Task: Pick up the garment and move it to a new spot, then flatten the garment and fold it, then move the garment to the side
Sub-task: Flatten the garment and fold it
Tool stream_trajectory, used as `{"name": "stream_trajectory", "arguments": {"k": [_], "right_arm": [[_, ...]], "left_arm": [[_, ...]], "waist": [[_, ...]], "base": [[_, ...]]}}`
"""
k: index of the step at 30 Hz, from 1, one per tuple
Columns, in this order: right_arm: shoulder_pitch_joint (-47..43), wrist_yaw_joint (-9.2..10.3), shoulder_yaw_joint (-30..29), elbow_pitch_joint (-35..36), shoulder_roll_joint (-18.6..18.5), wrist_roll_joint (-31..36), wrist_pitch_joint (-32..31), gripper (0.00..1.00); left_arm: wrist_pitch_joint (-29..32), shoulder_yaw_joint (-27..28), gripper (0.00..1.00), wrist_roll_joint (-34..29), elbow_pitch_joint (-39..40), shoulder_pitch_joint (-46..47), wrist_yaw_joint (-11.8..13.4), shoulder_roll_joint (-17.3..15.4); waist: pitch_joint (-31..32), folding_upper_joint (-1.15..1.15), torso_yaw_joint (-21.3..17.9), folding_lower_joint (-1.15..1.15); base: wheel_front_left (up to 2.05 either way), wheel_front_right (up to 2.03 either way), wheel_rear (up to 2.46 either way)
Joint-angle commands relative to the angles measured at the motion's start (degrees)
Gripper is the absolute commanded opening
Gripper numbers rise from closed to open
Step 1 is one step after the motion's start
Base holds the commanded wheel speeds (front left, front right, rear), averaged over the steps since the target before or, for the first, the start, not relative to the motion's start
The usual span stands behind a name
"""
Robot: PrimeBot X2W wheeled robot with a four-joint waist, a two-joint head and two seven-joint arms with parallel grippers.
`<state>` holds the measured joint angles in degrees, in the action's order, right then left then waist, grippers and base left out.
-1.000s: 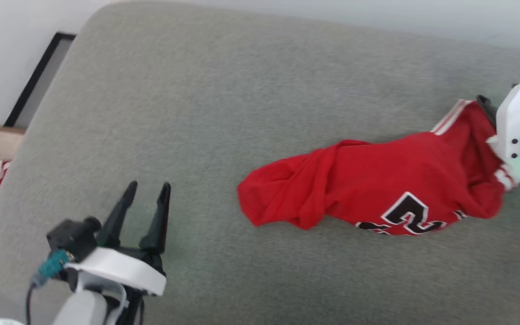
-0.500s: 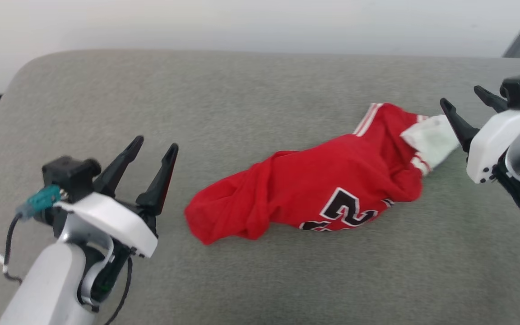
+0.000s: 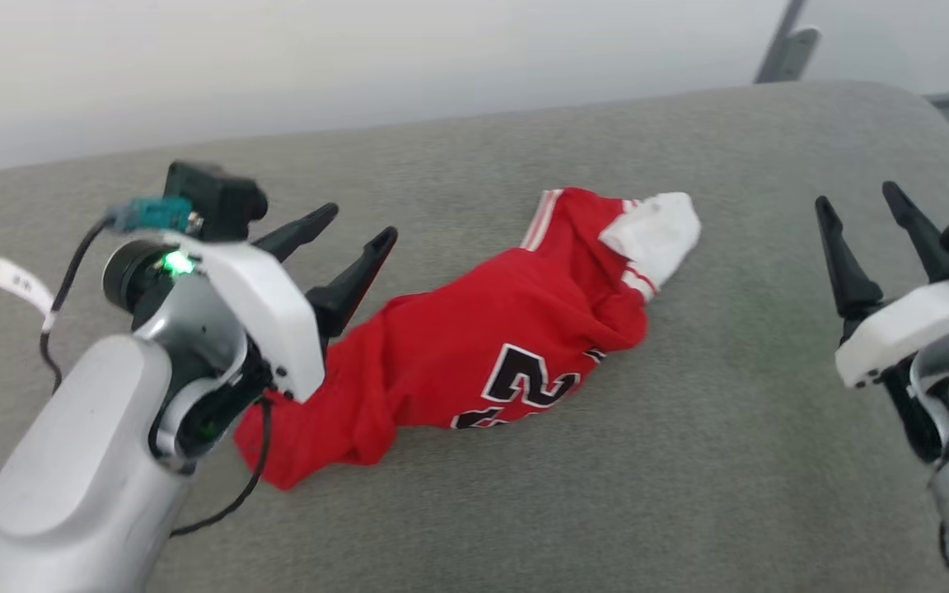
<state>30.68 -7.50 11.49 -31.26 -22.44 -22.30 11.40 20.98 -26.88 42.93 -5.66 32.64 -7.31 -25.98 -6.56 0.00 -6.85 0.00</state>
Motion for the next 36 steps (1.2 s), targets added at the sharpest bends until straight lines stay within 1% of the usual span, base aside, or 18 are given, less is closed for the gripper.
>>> {"name": "stream_trajectory", "arguments": {"k": [1,5,7,10,12,15,19,26,27,28,32,36], "right_arm": [[-2.0,0.02,-2.0,1.8,1.4,1.3,-0.1,1.00],[-7.3,0.01,-6.8,8.7,5.5,6.1,-2.0,1.00],[-9.4,0.02,-8.2,11.5,7.1,7.6,-3.2,1.00],[-11.9,0.02,-9.4,15.5,9.6,9.2,-5.0,1.00],[-13.1,0.02,-9.7,17.3,10.9,9.5,-6.1,1.00],[-14.1,0.02,-10.2,19.4,12.1,9.9,-7.0,1.00],[-14.8,0.02,-10.2,20.8,13.0,10.0,-7.6,1.00],[-13.8,0.02,-9.8,21.1,13.7,9.7,-7.7,1.00],[-13.7,0.02,-9.7,21.0,13.8,9.5,-7.7,1.00],[-13.6,0.02,-9.6,20.9,13.9,9.4,-7.6,1.00],[-13.5,0.02,-10.2,20.9,14.0,9.5,-7.3,1.00],[-14.1,0.02,-11.2,20.9,13.7,9.4,-7.2,1.00]], "left_arm": [[1.1,-0.8,1.00,0.9,-0.3,1.8,-0.2,-0.1],[5.6,-4.0,1.00,2.6,-2.5,5.6,-0.2,-0.3],[8.1,-5.2,1.00,4.1,-4.2,7.2,-0.2,0.3],[12.7,-7.2,1.00,5.5,-6.9,8.8,-0.2,0.8],[16.0,-8.3,1.00,6.1,-8.8,9.8,0.3,1.6],[19.9,-9.7,1.00,6.8,-11.1,10.9,0.9,2.2],[23.8,-12.2,1.00,5.8,-13.7,12.0,1.2,2.6],[24.6,-15.7,1.00,3.0,-18.9,13.5,0.7,2.5],[24.5,-16.1,0.35,2.9,-19.3,13.7,0.5,2.6],[24.3,-16.3,0.00,3.0,-19.7,14.0,0.3,2.6],[23.9,-15.7,0.00,5.1,-20.1,14.4,0.3,3.1],[25.4,-14.7,0.00,9.0,-17.8,12.9,0.1,4.0]], "waist": [[-0.8,0.00,-2.2,0.00],[-2.1,0.00,-4.6,0.00],[-2.7,0.00,-5.6,0.00],[-3.7,0.00,-6.9,0.00],[-4.4,0.00,-7.5,0.00],[-5.6,0.00,-8.2,0.00],[-6.7,0.00,-8.7,0.00],[-8.6,0.00,-9.1,0.00],[-8.8,0.00,-9.1,0.00],[-8.9,0.00,-9.1,0.00],[-9.1,0.00,-8.9,0.00],[-8.7,0.00,-8.2,0.00]], "base": [[0.00,0.00,0.00],[0.00,0.00,0.00],[0.00,0.00,0.00],[0.00,0.00,0.00],[0.00,0.00,0.00],[0.00,0.00,0.00],[0.00,0.00,0.00],[0.00,0.00,0.00],[0.00,0.00,0.00],[0.00,0.00,0.00],[0.00,0.00,0.00],[0.00,0.00,0.00]]}}
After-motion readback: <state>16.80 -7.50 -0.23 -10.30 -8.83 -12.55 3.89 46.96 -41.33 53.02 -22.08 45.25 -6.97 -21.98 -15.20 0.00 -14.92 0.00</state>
